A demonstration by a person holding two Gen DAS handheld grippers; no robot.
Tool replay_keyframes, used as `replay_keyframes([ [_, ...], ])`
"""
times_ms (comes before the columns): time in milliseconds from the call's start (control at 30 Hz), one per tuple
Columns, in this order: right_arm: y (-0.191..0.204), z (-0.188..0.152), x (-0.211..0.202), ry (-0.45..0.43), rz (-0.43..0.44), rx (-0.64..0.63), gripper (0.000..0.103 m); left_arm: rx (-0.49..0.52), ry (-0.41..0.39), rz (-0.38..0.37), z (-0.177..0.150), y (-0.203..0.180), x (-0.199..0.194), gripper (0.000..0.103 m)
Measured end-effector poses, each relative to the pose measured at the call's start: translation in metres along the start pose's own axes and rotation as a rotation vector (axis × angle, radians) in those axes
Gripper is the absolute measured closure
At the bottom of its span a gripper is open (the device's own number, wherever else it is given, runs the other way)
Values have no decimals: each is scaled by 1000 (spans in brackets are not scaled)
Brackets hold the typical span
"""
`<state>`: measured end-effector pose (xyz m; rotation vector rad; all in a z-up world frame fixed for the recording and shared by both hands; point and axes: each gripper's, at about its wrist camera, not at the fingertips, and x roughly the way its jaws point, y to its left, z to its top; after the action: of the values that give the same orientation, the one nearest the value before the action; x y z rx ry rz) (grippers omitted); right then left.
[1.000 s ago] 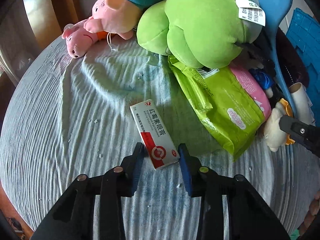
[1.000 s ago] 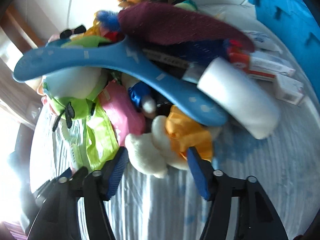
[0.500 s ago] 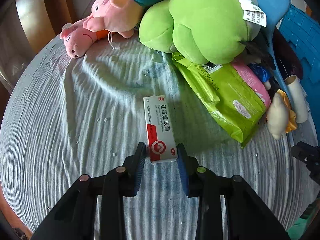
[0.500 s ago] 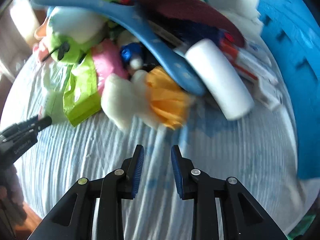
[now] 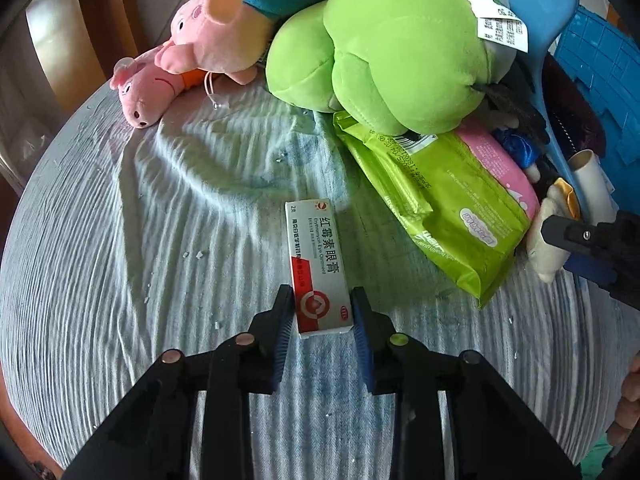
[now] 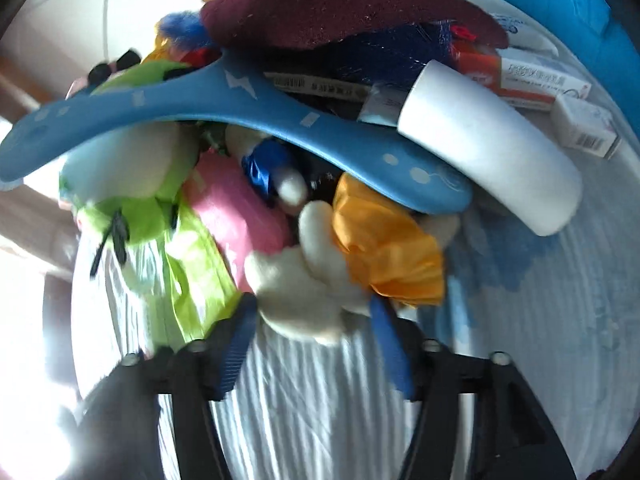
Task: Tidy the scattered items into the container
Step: 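Lift the ointment box with the left gripper while the right grasps the white plush duck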
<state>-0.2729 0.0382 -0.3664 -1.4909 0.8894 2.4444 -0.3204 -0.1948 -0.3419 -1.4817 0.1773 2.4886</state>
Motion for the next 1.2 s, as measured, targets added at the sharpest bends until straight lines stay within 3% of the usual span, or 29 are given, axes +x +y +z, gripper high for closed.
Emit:
replay_keyframes([
  [100, 3, 2, -8, -52, 12, 14, 40, -1, -11, -15, 6, -1, 0, 75],
  [167, 9, 6, 6, -5, -64, -44, 44, 11, -36, -10, 12, -5, -4, 77],
  [267, 24, 2, 10, -3, -159, -167, 54, 18, -77, -31, 23, -13, -17, 77],
  [400, 22, -20, -7, 27, -137, -200, 74, 64, -118, -63, 19, -32, -40, 77],
  [733, 1, -53, -45, 89, -278, -303, 73, 144, -100, -126, -1, -61, -35, 77],
  [833, -2, -55, -55, 80, -219, -290, 62, 160, -89, -137, -4, -73, -35, 77],
  [933, -1, -50, -70, 21, -157, -225, 59, 181, -82, -140, -7, -86, -35, 77],
  [1033, -3, -44, -69, 11, -138, -173, 50, 194, -81, -135, -7, -93, -34, 77],
  [1133, -33, -43, -57, 47, -171, -139, 51, 191, -80, -125, -7, -98, -35, 77],
  [1200, -35, -45, -50, 48, -183, -139, 61, 197, -82, -118, -9, -101, -37, 77],
])
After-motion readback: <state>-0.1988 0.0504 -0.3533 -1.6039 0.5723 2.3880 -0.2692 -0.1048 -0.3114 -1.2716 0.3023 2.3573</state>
